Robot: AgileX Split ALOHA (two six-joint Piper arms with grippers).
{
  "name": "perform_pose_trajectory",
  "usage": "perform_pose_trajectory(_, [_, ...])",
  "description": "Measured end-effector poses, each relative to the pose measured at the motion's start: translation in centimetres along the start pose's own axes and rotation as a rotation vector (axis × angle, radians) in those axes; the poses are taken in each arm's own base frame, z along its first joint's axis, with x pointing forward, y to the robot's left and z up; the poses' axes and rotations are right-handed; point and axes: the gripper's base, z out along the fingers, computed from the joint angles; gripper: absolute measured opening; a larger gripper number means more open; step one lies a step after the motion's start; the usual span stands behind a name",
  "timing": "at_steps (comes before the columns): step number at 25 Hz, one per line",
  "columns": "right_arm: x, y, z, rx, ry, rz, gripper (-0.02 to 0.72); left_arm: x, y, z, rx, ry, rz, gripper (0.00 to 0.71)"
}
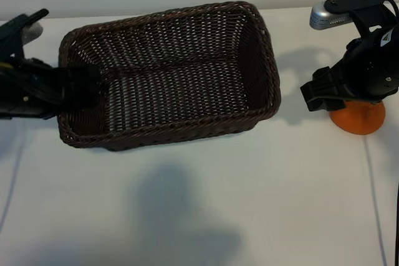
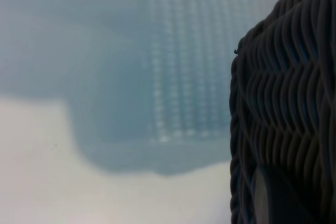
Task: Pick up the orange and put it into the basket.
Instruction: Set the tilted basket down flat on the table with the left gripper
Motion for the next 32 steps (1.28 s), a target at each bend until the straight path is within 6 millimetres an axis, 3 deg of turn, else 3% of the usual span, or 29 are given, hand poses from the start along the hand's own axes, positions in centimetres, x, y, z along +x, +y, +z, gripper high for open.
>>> perform_pose_trajectory(10, [0.1,0.0,0.0,-0.002,0.010,0.001,0.581,-3.9,-1.0,4.7,-0.001,0.036,0.083,0.151])
perform_pose_trajectory(19, [0.1,0.0,0.0,-0.002,0.010,0.002,0.581,-3.7,-4.8,10.0,0.043,0.115,0.183,0.151])
perform_pose_trajectory(25, [0.1,0.0,0.0,-0.003,0.011,0.002,0.581,-3.3,-4.4,12.2,0.020,0.129,0.160,0.150])
perform_pose_trajectory(32, [0.1,0.0,0.0,-0.003,0.013,0.002,0.581,-2.9,-3.8,13.5,0.003,0.150,0.149,0.150])
